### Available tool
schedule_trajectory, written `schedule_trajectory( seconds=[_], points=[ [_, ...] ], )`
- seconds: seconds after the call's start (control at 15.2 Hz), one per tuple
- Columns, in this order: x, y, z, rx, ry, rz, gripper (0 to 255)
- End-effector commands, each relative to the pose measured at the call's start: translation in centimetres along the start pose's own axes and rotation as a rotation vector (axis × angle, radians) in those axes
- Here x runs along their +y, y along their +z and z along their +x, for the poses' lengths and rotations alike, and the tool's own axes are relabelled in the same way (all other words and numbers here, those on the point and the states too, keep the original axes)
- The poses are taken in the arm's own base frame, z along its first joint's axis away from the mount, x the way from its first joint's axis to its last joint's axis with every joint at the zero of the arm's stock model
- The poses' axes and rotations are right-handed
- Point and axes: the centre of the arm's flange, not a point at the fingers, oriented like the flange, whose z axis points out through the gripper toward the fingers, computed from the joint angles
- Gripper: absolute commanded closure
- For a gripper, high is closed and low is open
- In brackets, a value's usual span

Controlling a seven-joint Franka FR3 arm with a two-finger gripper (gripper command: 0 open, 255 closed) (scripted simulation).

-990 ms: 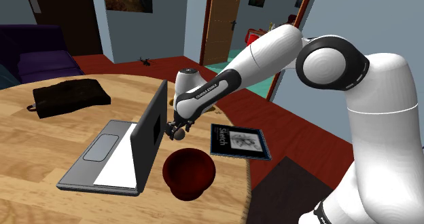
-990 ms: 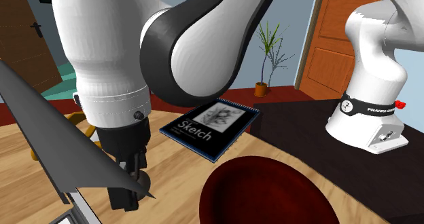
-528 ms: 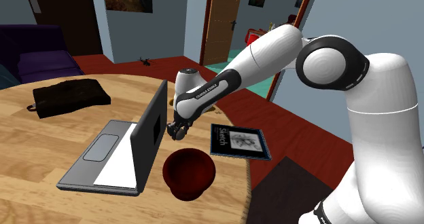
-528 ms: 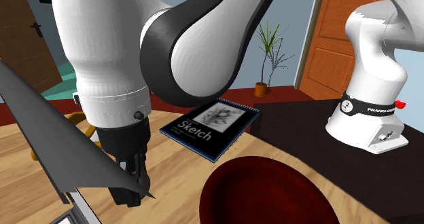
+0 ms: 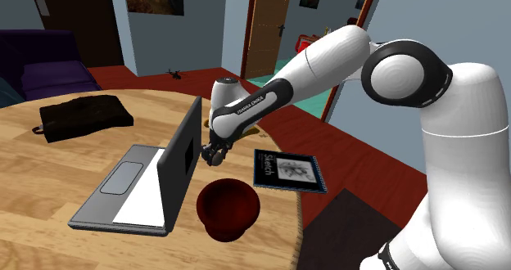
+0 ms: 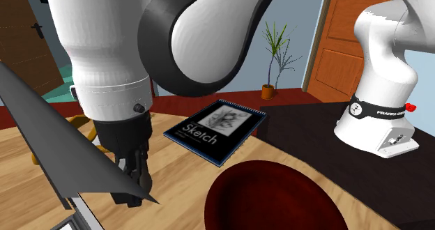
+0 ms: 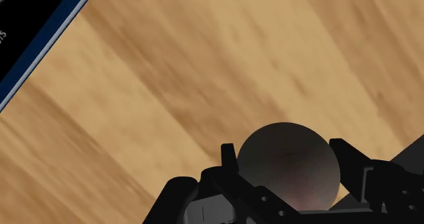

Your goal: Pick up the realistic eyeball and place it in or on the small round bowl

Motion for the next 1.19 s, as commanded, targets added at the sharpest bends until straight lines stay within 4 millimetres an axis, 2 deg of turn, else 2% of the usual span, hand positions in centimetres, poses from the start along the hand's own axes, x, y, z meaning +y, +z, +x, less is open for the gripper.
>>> schedule_trajectory(
  seconds=[0.0,1.12],
  points=[
    [0.0,-1.0,-0.1,0.000,0.000,0.000,255],
    [-0.2,-10.0,0.4,0.000,0.000,0.000,255]
  ],
)
